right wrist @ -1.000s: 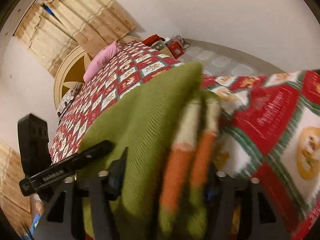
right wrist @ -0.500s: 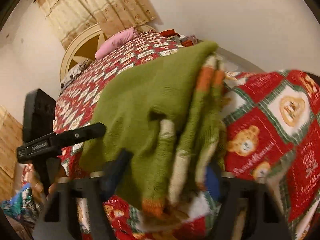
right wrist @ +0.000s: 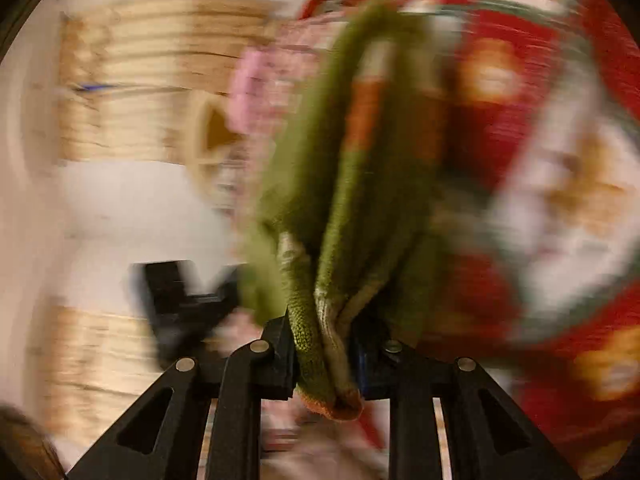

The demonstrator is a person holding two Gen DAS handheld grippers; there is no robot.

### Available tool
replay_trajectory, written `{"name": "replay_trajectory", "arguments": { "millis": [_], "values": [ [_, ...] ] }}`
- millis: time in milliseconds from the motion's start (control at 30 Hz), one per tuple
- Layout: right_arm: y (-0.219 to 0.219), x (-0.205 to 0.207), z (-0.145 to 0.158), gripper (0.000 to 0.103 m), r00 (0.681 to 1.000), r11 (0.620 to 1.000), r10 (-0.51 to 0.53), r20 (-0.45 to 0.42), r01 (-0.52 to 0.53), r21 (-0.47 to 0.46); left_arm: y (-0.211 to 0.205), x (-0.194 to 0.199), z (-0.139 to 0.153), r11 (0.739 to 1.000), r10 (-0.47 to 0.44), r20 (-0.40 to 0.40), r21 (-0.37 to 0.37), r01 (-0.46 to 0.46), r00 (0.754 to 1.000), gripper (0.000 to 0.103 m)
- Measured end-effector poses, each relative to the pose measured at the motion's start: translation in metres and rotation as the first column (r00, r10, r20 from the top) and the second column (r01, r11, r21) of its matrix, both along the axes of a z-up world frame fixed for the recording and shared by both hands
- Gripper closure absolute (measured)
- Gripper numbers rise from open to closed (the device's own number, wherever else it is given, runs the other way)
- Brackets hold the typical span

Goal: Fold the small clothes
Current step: 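Lower the folded bundle onto the quilt with both grippers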

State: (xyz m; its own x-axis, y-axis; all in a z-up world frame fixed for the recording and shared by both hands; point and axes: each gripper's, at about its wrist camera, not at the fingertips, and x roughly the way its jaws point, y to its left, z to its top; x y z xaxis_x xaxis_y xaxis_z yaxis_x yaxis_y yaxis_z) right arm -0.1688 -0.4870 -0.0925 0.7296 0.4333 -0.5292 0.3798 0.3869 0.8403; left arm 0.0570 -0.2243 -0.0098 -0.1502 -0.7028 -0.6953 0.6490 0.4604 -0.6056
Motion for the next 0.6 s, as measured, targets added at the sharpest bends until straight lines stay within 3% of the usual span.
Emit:
{"name": "replay_trajectory", "arguments": {
  "millis": [100, 200, 267, 333, 433, 533, 567, 600],
  "values": [
    [0.009, -0.006, 0.001, 0.077, 0.999, 0.995, 0.020, 0.028, -0.017, -0.094, 0.012, 0.002, -0.024, 0.997, 0.041, 0.017, 0.072, -0.042, 0.999, 0.049],
    [0.012, -0.008, 0.029, 0.059, 0.999, 0.976, 0.033, 0.023, -0.027, -0.216, 0.017, 0.025, -0.032, 0.995, 0.086, -0.051, 0.045, -0.084, 0.995, 0.049],
    [0.006, -0.009, 0.053, 0.037, 0.999, 0.946, -0.003, 0.034, 0.014, -0.325, 0.018, 0.034, -0.020, 0.993, 0.118, 0.020, 0.028, -0.119, 0.993, 0.049],
    [-0.005, -0.009, 0.077, 0.034, 0.996, 0.895, -0.070, 0.051, 0.085, -0.437, 0.017, 0.036, 0.000, 0.987, 0.154, 0.147, 0.018, -0.158, 0.977, 0.049],
    [-0.023, 0.015, 0.093, 0.034, 0.992, 0.840, -0.110, 0.068, 0.129, -0.526, 0.000, 0.040, 0.015, 0.985, 0.158, 0.265, 0.022, -0.170, 0.951, 0.049],
    [-0.040, 0.068, 0.082, 0.034, 0.997, 0.829, -0.078, -0.005, 0.062, -0.556, -0.008, 0.020, 0.026, 0.986, 0.146, 0.367, 0.022, -0.166, 0.919, 0.048],
    [-0.046, 0.077, 0.076, 0.047, 0.996, 0.823, -0.080, -0.030, 0.048, -0.566, -0.015, 0.014, 0.026, 0.987, 0.135, 0.387, 0.027, -0.158, 0.912, 0.048],
    [-0.050, 0.095, 0.070, 0.073, 0.995, 0.816, -0.080, -0.059, 0.031, -0.578, -0.018, 0.018, 0.020, 0.987, 0.130, 0.392, 0.032, -0.155, 0.911, 0.044]
  ]
}}
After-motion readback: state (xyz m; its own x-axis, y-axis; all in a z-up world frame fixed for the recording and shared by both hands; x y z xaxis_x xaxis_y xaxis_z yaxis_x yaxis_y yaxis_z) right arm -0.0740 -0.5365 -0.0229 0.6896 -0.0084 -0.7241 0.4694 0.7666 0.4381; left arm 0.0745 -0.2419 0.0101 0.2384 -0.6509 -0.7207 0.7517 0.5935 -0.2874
